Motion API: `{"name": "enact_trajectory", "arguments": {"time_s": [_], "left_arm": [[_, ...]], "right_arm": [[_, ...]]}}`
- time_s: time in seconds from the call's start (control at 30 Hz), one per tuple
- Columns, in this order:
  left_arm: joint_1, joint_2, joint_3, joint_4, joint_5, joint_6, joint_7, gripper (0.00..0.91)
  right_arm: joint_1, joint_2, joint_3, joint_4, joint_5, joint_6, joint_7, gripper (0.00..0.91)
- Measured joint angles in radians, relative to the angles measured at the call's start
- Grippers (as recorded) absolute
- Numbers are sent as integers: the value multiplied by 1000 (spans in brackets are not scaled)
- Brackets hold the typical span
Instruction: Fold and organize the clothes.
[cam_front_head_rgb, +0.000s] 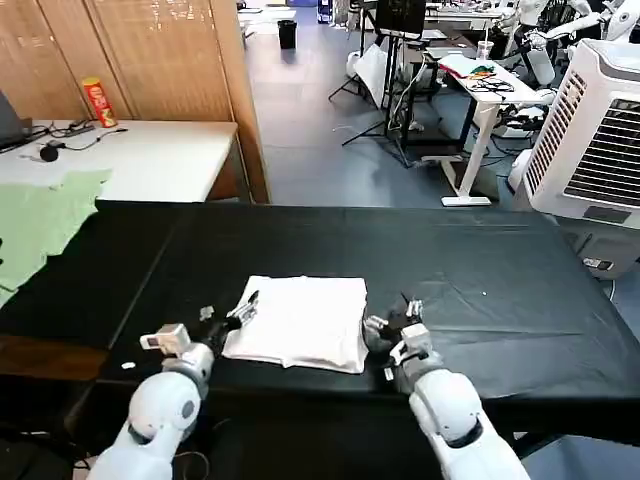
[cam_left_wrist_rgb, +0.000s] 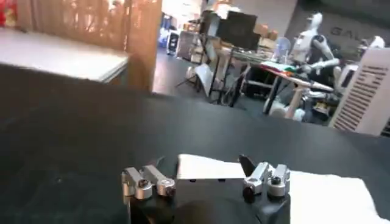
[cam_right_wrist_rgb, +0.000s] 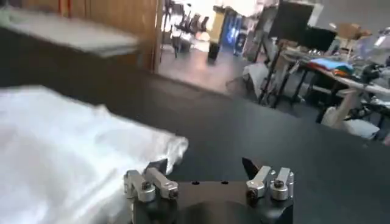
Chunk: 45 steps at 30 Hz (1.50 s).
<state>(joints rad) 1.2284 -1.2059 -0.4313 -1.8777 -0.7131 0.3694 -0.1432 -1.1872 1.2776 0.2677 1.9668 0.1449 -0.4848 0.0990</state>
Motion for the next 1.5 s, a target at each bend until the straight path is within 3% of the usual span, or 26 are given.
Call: {"name": "enact_trajectory", "arguments": {"time_s": [0.23, 0.3, 0.33, 0.37, 0.43, 0.5, 0.87, 1.2, 1.5], "left_arm": [[-8, -10, -34, 43, -150, 22, -13, 878], [-4, -11, -36, 48, -171, 23, -12, 722], [-2, -11, -36, 50, -179, 24, -12, 536], [-1, -13, -36, 51, -185, 26, -11, 234], [4, -17, -36, 54, -198, 28, -11, 68], [7, -21, -38, 56, -211, 31, -11, 0], [9, -23, -45, 56, -257, 59, -23, 0], [-3, 26, -65, 23, -18, 46, -10, 0], [-17, 225, -146, -9, 168, 27, -9, 0]], "right_arm": [[-41, -9, 34, 69, 34, 9, 0, 878], [-44, -8, 38, 75, 35, 9, 0, 878], [-44, -7, 39, 78, 36, 10, 0, 878], [-45, -7, 40, 80, 37, 10, 0, 878], [-46, -6, 40, 85, 38, 10, 0, 878], [-46, -6, 41, 86, 38, 10, 0, 878], [-54, 5, 59, 94, 38, 12, 3, 878], [-66, 6, 83, 90, 16, 14, 8, 878], [-63, 20, 80, 80, 0, 15, 11, 878]]}}
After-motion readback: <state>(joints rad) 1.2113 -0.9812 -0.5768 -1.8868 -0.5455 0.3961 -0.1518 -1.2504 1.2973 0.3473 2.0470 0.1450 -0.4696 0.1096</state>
